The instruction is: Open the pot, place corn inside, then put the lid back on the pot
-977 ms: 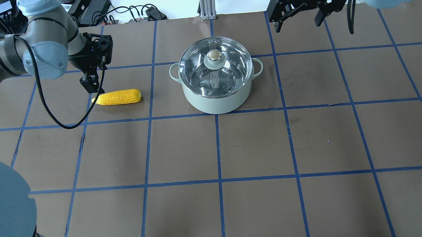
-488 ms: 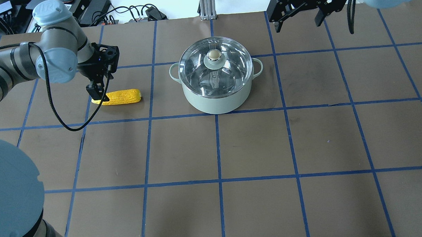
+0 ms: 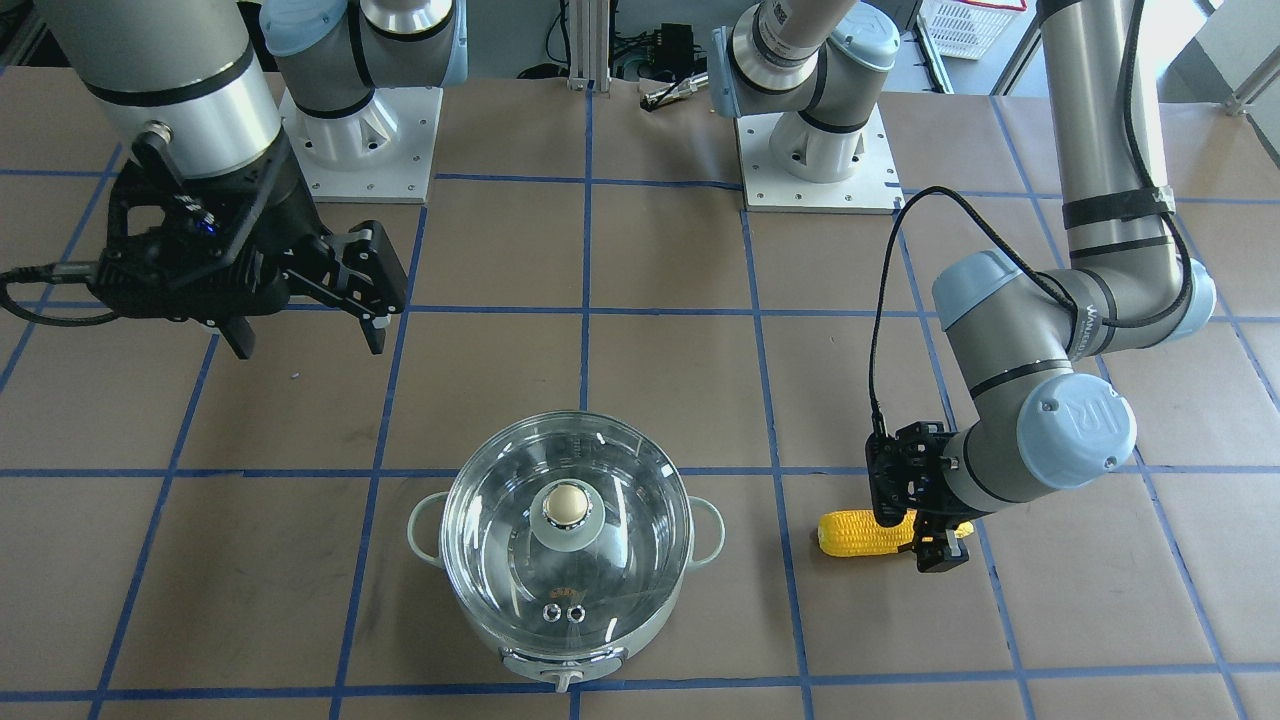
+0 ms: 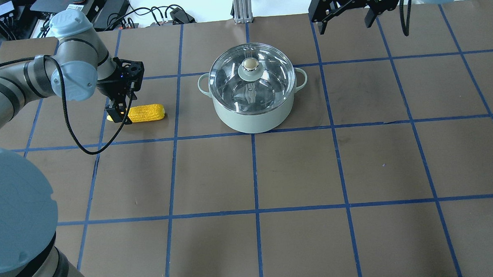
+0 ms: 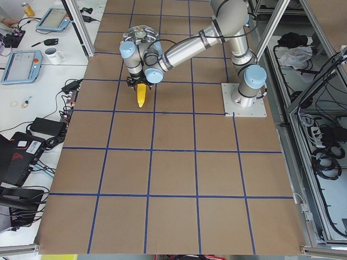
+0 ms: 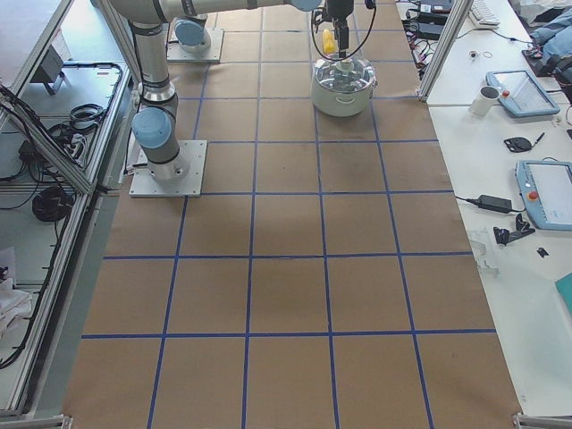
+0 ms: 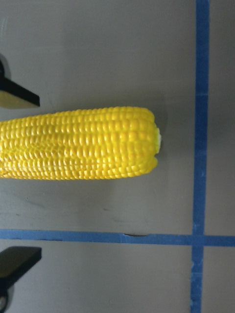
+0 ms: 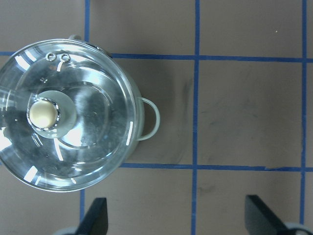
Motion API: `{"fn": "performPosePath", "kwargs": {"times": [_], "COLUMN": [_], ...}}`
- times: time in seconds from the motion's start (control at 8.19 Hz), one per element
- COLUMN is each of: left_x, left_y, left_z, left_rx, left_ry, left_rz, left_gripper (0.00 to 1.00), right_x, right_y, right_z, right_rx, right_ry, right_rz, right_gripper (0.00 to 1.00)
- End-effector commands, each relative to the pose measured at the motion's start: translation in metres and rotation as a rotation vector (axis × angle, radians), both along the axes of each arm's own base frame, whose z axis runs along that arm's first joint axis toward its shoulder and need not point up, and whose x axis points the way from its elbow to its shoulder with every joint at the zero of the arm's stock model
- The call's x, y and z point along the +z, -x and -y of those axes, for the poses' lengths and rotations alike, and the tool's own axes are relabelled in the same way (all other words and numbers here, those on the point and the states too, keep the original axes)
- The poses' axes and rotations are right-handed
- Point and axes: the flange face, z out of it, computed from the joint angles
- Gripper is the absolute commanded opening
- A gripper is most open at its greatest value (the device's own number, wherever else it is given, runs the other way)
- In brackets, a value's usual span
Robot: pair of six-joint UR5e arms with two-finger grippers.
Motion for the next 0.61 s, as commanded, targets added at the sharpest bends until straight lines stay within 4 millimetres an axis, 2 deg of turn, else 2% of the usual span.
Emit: {"fn": "performPosePath", "kwargs": {"times": [0.0,0.12,0.24,0.37,0.49], "left_x": [-0.014,-0.017,-0.019,-0.023,-0.026], "left_y": [0.000,-0.002,-0.003,-0.003,-0.002], "left_z": [0.001,0.003,0.004,0.004,0.002], "left_rx": [0.002,-0.006,-0.005,-0.002,0.000], "left_ry": [-0.021,-0.011,-0.011,-0.017,-0.023], "left_rz": [-0.001,0.015,0.017,0.016,0.014], "left_gripper": [1.00,1.00,1.00,1.00,1.00], "right_x": [-0.035,-0.053,-0.071,-0.114,-0.141], "right_y": [-0.092,-0.111,-0.116,-0.124,-0.132], "right_z": [0.016,0.025,0.041,0.065,0.082], "right_rx": [-0.133,-0.142,-0.162,-0.153,-0.126], "right_ry": [0.043,0.063,0.082,0.081,0.087], "right_rz": [0.052,0.064,0.076,0.083,0.081], "right_gripper": [1.00,1.00,1.00,1.00,1.00]}}
